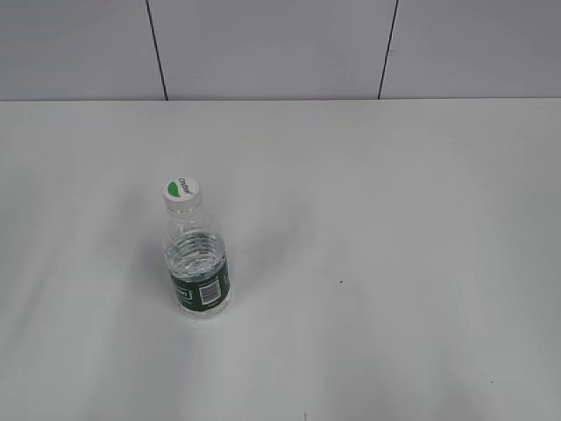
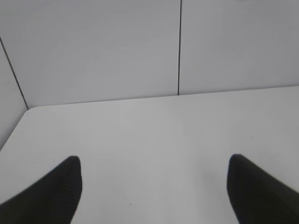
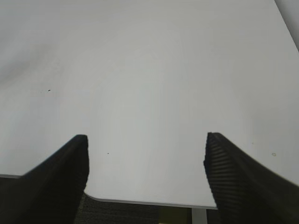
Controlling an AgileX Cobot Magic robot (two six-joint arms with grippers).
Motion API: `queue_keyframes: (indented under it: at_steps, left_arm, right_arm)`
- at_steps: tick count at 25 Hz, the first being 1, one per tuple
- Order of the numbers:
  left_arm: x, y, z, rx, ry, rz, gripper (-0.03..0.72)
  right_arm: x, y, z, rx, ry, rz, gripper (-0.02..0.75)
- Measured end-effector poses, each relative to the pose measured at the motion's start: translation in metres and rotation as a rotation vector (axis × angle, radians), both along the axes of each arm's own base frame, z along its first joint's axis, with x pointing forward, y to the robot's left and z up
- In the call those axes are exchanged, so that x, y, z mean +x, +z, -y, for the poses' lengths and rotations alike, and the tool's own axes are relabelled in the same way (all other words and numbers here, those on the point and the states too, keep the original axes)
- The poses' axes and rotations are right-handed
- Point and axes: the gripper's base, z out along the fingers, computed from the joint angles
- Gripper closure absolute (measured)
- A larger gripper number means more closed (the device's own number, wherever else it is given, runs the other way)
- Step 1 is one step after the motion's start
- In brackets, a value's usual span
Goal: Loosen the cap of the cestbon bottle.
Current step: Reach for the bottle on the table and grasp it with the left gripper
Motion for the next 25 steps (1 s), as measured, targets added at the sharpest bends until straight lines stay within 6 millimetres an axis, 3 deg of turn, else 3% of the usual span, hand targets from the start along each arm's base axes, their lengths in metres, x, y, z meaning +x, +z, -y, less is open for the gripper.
queue_keyframes:
  at_steps: [17,25]
  left_arm:
    - [0.052,-0.033,0.004,-0.027,-0.024,0.017,0.118]
    - [0.072,-0.062,0.007,-0.024,-0.05,-0.036,0.118]
  right_arm:
    - [0.0,0.0,0.0,0.001,0.0,0.0,0.15]
    - [0.0,0.0,0.0,0.001,0.0,0.0,0.15]
